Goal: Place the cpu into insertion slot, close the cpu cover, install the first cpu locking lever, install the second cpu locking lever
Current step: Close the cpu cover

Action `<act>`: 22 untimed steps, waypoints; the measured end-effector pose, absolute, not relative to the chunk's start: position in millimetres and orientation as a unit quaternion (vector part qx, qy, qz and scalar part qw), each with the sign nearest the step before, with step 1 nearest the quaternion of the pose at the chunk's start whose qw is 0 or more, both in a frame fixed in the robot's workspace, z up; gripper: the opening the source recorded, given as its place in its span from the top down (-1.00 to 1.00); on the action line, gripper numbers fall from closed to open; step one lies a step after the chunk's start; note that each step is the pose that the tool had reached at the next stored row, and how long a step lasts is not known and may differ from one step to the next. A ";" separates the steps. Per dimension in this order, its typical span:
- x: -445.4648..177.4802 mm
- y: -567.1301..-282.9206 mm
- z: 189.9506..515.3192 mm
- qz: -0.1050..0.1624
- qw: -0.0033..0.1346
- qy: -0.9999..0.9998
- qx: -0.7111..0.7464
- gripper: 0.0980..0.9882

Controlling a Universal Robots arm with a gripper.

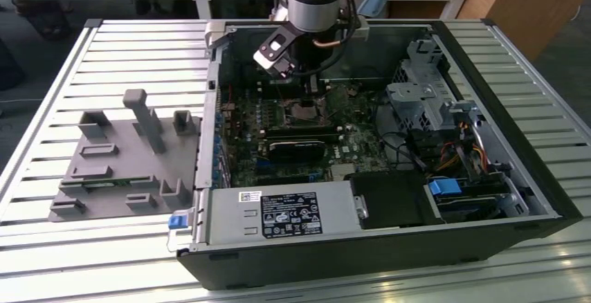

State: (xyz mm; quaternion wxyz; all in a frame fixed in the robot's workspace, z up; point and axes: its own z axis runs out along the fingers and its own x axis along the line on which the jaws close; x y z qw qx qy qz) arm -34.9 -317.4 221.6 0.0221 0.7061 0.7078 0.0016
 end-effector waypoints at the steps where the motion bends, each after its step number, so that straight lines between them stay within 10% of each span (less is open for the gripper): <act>1: -34.9 -317.3 221.7 0.001 0.022 0.708 0.706 0.95; 22: -34.9 -317.3 239.0 0.001 0.023 0.707 0.707 0.95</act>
